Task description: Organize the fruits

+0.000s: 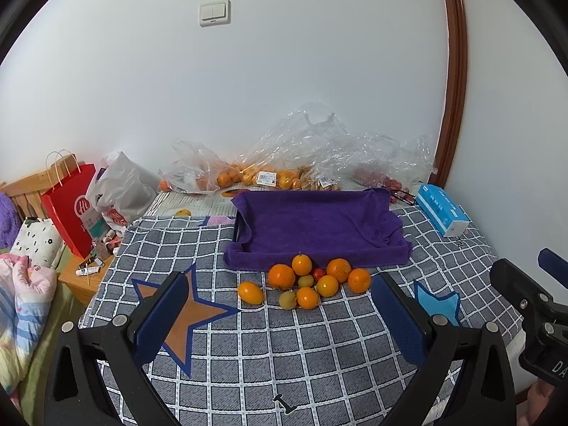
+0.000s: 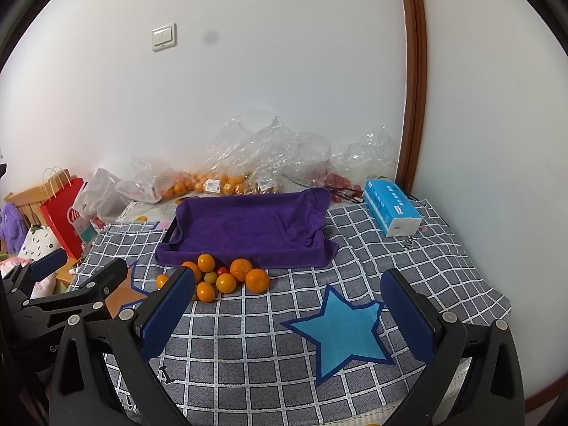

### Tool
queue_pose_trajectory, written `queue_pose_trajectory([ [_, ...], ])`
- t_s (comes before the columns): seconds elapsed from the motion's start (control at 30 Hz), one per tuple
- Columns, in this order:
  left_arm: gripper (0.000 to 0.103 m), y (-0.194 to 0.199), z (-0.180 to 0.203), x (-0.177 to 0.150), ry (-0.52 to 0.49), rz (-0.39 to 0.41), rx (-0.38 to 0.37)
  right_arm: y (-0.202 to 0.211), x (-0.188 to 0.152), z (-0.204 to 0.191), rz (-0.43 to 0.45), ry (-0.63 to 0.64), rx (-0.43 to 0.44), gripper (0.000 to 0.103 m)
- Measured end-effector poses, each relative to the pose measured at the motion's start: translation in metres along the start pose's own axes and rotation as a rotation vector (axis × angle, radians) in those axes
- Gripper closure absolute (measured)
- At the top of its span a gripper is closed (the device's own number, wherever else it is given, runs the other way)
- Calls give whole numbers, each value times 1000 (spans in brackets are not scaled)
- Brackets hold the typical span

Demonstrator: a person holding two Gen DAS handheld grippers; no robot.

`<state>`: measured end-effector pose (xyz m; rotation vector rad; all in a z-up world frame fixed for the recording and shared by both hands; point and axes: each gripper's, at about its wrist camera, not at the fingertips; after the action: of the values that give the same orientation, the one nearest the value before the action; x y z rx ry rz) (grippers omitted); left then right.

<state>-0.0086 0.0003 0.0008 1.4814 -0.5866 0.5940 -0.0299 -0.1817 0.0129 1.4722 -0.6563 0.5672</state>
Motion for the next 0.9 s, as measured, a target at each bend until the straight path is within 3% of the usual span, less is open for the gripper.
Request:
queue_pose_trajectory([
  [0.9,0,-1,1,-2,-2,4,7,2,-1,-3,10,6,-8,1],
])
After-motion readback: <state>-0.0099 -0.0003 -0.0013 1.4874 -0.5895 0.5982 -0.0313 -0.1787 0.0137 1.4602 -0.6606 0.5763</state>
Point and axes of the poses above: each gripper's, at about its wrist camera, not at the fingertips, and y roughly against the way its jaws point, z to its right, x to its top, and after that the axes turned 12 degrees about -z, right-handed
